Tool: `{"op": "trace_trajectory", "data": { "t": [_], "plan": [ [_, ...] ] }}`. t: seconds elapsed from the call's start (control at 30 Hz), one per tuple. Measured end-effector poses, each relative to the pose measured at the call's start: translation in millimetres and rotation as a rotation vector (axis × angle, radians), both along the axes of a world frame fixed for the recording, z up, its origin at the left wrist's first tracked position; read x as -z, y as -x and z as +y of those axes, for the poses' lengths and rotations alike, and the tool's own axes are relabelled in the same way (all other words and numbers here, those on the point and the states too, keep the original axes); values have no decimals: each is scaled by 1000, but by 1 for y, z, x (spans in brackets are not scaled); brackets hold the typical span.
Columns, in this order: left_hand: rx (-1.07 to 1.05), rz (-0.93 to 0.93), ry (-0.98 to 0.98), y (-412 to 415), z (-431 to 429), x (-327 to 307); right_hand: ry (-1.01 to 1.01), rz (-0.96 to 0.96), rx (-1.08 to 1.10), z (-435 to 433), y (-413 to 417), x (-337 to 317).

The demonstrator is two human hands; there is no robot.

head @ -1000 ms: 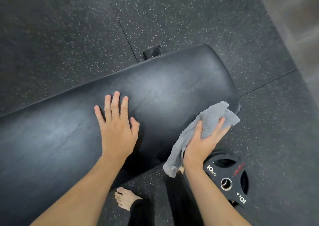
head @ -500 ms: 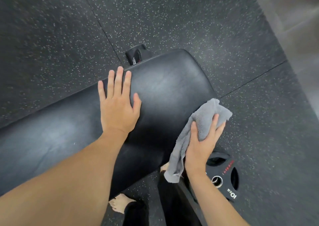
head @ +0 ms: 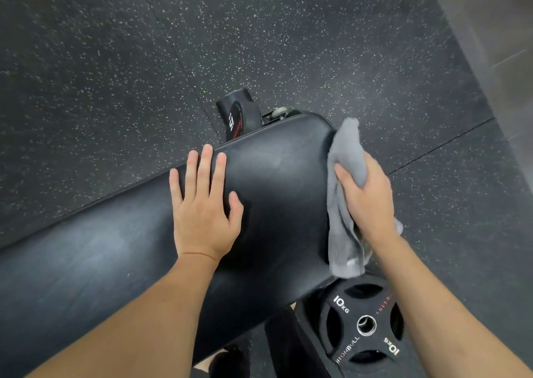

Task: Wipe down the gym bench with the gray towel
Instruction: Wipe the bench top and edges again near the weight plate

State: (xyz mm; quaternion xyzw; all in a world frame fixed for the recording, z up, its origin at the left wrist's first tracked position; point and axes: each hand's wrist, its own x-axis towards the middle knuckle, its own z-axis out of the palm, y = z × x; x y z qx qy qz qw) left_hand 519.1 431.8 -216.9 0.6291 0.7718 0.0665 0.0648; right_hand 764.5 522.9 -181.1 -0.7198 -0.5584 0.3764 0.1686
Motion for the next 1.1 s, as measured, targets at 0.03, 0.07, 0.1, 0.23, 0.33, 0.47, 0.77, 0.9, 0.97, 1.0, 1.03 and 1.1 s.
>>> {"op": "trace_trajectory", "data": {
  "t": [0.03,0.07,0.1,0.23,0.33,0.47,0.77,0.9,0.97,1.0,1.03,1.1],
  "plan": [
    [0,1,2,0,0,0,-16,-38,-75,20,12,0],
    [0,3,1,0,0,0,-29,-73,-139,39,25,2],
    [0,8,-3,0,-1,1,-32,-104,-200,55,37,5],
    [1,21,-16,0,-1,1,6,-146,-321,80,51,14],
    [-10,-2,-30,0,-1,1,3,-141,-353,69,43,13],
    [-7,-11,-43,0,0,2,-40,-254,-415,76,59,16],
    [-22,-100,-78,3,-3,0,-157,-399,-715,75,122,17],
    [-64,-316,-140,8,-5,-4,-198,-376,-681,63,118,16],
    [-53,-521,-155,13,-7,-12,-202,-423,-674,58,123,15],
    [-41,-603,-162,19,-10,-18,-210,-459,-682,55,127,15],
    [-33,-638,-175,28,-15,-24,-219,-488,-693,51,131,15],
    [-42,-558,-227,53,-36,-32,-237,-523,-723,35,144,19]
  ]
}}
